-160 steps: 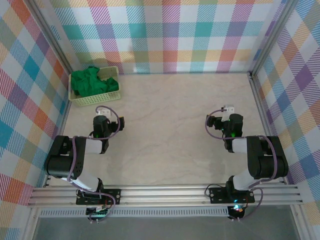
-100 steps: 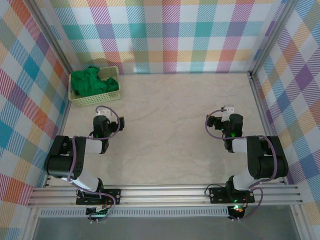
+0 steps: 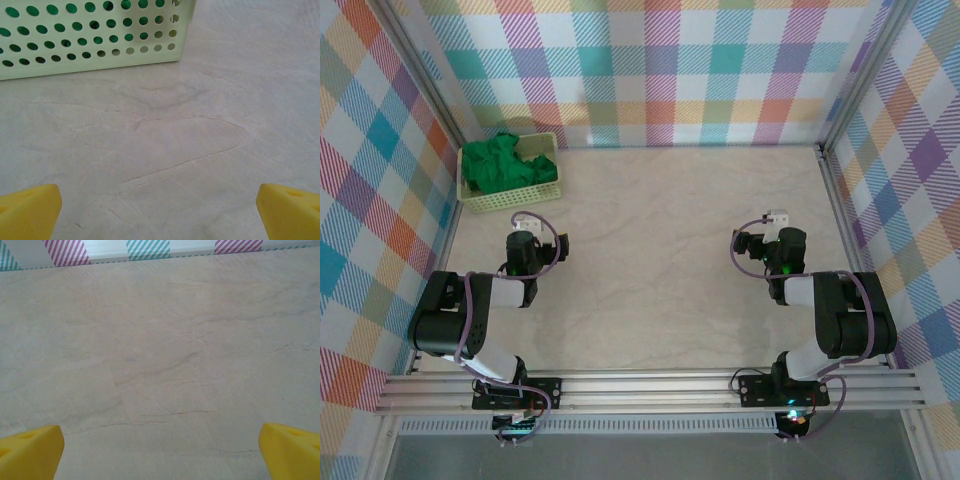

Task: Fold the inside-out t-shirt

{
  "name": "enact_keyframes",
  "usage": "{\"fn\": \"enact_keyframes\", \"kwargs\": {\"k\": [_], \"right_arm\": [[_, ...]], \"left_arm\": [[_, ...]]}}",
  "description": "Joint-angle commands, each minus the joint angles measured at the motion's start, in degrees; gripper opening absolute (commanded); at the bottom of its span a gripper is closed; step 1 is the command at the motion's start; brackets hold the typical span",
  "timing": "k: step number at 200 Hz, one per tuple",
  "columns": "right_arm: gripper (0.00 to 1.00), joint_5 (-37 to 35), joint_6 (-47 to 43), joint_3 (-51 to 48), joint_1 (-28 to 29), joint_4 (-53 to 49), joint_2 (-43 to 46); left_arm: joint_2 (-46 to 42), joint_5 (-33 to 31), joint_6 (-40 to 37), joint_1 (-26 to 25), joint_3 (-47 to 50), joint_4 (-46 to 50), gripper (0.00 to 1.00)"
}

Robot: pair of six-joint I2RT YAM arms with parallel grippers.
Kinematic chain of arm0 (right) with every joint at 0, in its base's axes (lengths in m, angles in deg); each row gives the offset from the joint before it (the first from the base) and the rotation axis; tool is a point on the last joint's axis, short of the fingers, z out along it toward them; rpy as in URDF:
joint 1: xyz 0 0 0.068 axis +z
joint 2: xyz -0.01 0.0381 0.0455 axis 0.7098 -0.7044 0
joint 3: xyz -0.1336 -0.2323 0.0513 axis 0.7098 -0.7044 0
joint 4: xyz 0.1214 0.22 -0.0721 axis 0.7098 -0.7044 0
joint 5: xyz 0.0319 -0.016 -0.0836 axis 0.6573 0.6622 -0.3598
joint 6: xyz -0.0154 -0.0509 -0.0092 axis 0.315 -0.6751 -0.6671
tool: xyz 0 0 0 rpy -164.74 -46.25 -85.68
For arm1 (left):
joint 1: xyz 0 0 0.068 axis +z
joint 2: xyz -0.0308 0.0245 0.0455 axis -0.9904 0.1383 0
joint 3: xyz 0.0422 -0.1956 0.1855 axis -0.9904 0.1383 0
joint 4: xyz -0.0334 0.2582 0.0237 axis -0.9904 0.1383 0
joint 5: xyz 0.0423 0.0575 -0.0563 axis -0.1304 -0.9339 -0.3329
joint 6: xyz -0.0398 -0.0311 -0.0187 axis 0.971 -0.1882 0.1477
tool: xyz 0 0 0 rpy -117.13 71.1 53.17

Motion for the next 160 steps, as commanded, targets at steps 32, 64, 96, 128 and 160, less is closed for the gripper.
{"fn": "enact_keyframes", "kwargs": {"k": [32, 64, 96, 128, 160], "right_arm": [[1.0, 1.16, -0.2, 0.01, -0.27, 1.8, -0.24], [1.0, 2.88, -1.05, -2.04, -0.24, 0.58, 5.66], [1.0, 4.3, -0.48, 0.28, 0.15, -13.28, 17.65], [1.0, 2.53, 13.2, 10.78, 0.11, -37.46, 30.12], [1.0, -0.16, 24.52, 21.65, 0.03, -57.7, 35.32]], "left_arm": [[-1.61, 0.8, 0.35, 0.6, 0.94, -2.07, 1.0], [-14.64, -4.62, -0.59, -2.59, 1.67, 6.89, 1.0], [-28.64, -9.75, 5.34, -5.65, -2.43, 20.59, 1.0], [-35.93, -14.03, 19.3, -5.82, -13.64, 40.36, 1.0], [-35.73, -17.31, 28.85, -5.76, -25.27, 58.87, 1.0]]}}
